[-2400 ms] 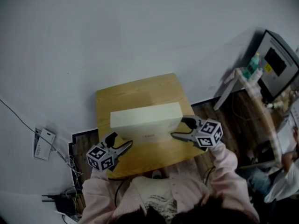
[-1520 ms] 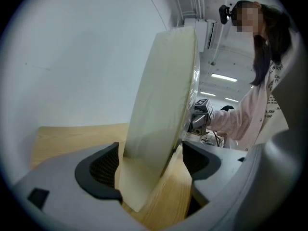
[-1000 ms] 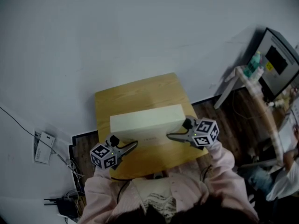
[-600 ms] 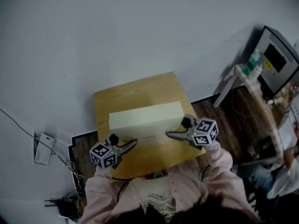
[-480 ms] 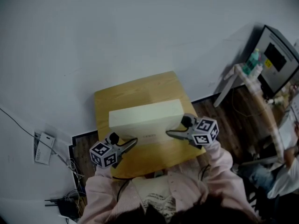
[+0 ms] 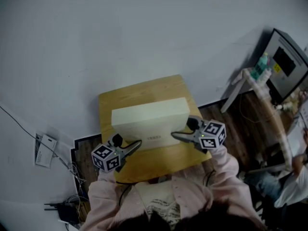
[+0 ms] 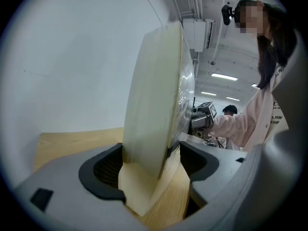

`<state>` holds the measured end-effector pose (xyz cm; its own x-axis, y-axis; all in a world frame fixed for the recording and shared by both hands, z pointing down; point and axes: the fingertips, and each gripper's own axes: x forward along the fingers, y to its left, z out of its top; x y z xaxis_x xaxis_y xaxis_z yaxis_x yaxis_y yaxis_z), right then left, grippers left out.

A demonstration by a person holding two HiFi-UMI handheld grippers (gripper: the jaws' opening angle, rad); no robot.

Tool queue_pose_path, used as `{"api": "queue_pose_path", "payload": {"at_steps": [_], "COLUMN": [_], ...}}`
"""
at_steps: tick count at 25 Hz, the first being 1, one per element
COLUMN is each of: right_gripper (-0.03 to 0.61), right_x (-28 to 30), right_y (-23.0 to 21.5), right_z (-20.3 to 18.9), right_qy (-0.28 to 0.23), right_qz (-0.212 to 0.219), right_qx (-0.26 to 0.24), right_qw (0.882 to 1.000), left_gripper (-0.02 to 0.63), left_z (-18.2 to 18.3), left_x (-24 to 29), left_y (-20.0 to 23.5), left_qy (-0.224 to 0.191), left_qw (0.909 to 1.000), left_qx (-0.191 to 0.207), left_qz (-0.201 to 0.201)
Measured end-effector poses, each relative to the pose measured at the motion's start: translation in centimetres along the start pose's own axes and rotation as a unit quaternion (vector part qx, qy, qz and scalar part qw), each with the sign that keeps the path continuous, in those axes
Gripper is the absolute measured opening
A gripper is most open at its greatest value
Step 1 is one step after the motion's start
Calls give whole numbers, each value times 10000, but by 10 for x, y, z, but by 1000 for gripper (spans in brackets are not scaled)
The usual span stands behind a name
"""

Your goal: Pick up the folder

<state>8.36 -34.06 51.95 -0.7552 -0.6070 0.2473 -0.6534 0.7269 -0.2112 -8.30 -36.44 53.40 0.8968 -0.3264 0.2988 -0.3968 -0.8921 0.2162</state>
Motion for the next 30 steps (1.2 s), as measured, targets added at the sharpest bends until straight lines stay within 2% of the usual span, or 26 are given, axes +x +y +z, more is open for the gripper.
{"api": "queue_pose_path", "payload": {"at_steps": [20,30], "right_gripper": [354,354], "right_x": [-21,-35], "right_y": [11,15], "right_z": [34,60], "right_qy": [-239,-542], "right_qz": [17,-46], "right_qx": [370,529], "right_qw": [9990,9971], "left_gripper": [360,357], "left_z": [35,63], "left_x": [-14,-22], "left_y": [-24,-37], "left_qy": [-291,-601], "left_qw": [9993,9974], "left_qx": [-97,-71], "left_qz": [211,397]}}
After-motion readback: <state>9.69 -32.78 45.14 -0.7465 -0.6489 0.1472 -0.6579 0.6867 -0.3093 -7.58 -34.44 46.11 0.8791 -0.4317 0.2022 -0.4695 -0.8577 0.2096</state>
